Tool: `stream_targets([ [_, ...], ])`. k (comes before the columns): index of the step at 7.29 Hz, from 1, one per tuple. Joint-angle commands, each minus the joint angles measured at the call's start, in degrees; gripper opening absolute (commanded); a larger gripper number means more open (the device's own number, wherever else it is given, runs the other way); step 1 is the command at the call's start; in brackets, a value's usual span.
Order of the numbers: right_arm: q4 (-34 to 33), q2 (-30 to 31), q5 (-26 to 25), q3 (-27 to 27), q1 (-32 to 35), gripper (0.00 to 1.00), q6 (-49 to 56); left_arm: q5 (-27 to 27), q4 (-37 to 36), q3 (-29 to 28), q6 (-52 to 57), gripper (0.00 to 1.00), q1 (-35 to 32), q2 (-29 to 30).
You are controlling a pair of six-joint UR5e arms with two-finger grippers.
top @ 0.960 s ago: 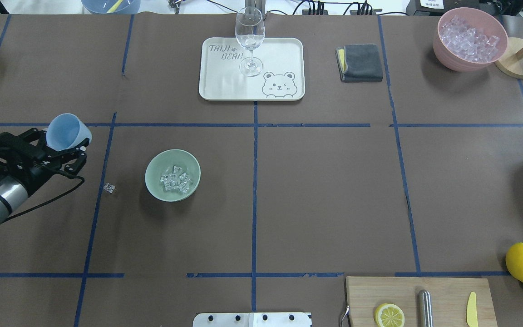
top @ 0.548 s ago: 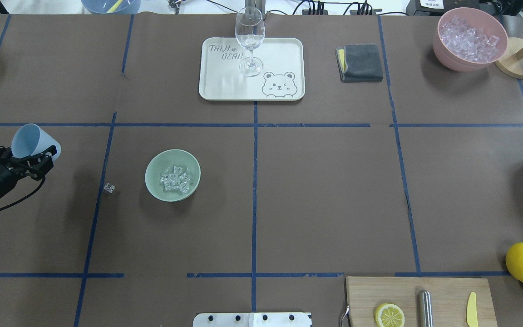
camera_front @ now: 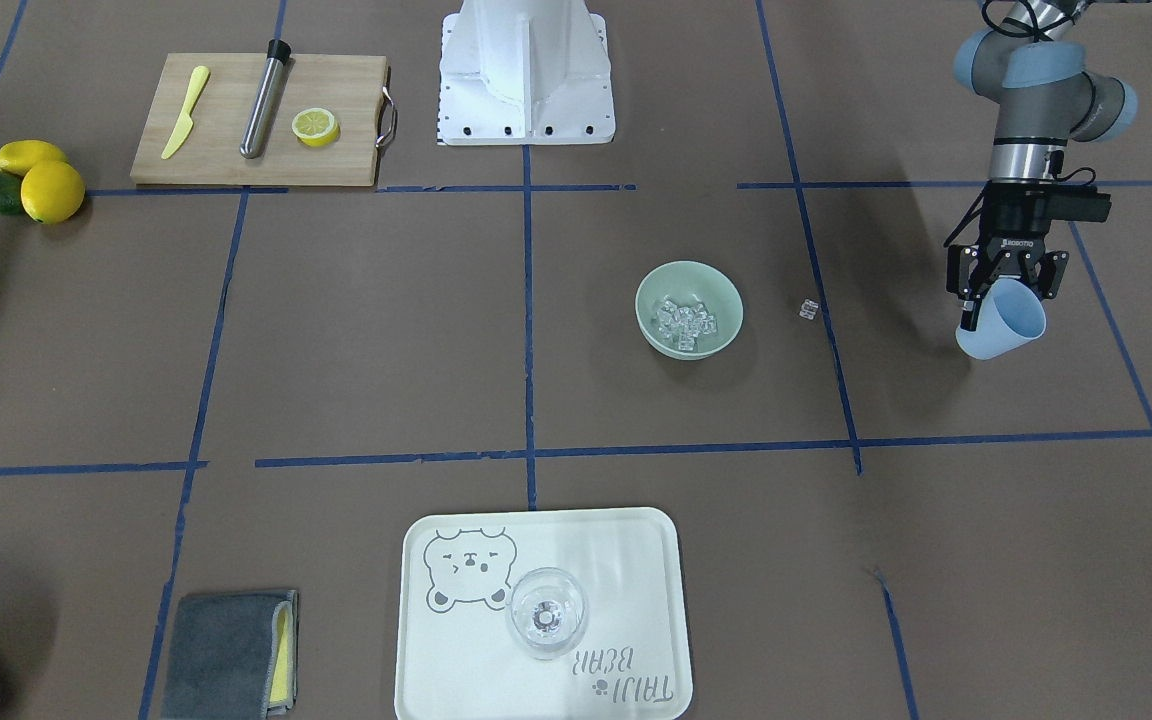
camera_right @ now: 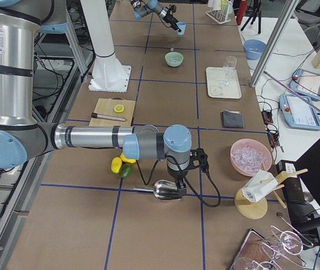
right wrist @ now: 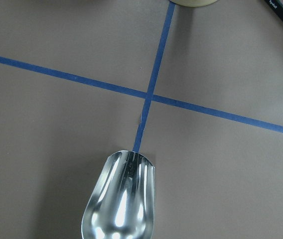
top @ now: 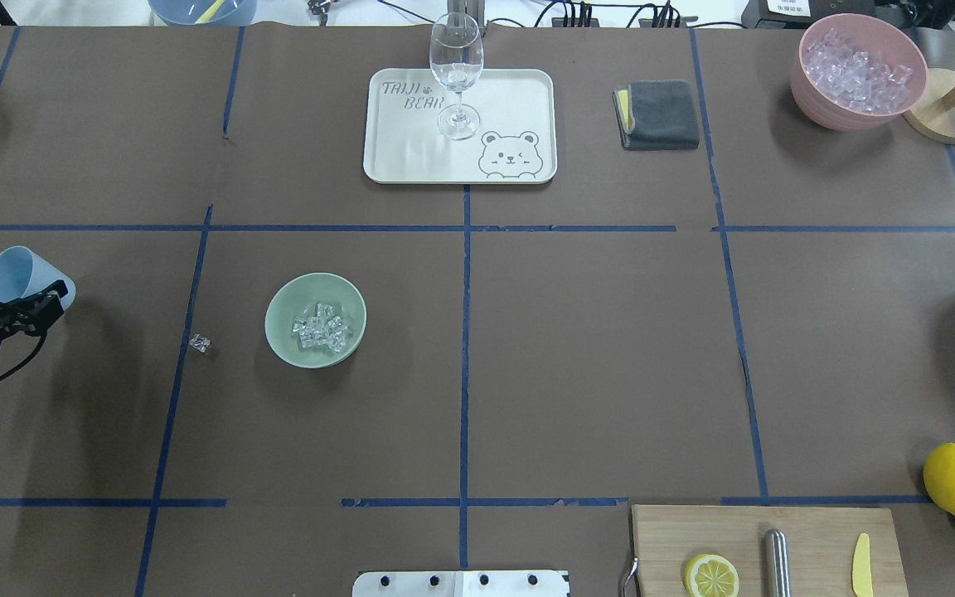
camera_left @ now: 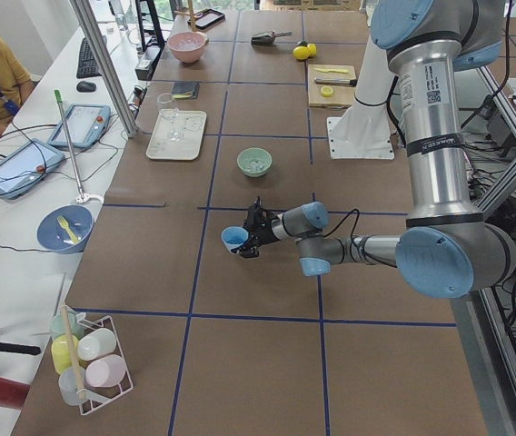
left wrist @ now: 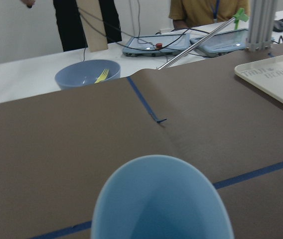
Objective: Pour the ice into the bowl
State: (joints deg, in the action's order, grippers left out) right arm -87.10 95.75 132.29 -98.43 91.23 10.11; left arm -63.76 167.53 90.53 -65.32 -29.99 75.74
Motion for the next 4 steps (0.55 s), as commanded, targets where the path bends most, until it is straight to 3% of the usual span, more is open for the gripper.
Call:
stream_targets([
  [1, 0.0, 0.0, 0.0, 0.1, 0.0, 1.00, 0.1, -0.1, -0.2, 0.2, 0.0, 0.00, 0.0, -1.6],
  [4, 0.0, 0.0, -0.1, 0.1, 0.0, 1.00, 0.2, -0.5, -0.4, 0.2, 2.5, 0.00, 0.5, -1.5],
])
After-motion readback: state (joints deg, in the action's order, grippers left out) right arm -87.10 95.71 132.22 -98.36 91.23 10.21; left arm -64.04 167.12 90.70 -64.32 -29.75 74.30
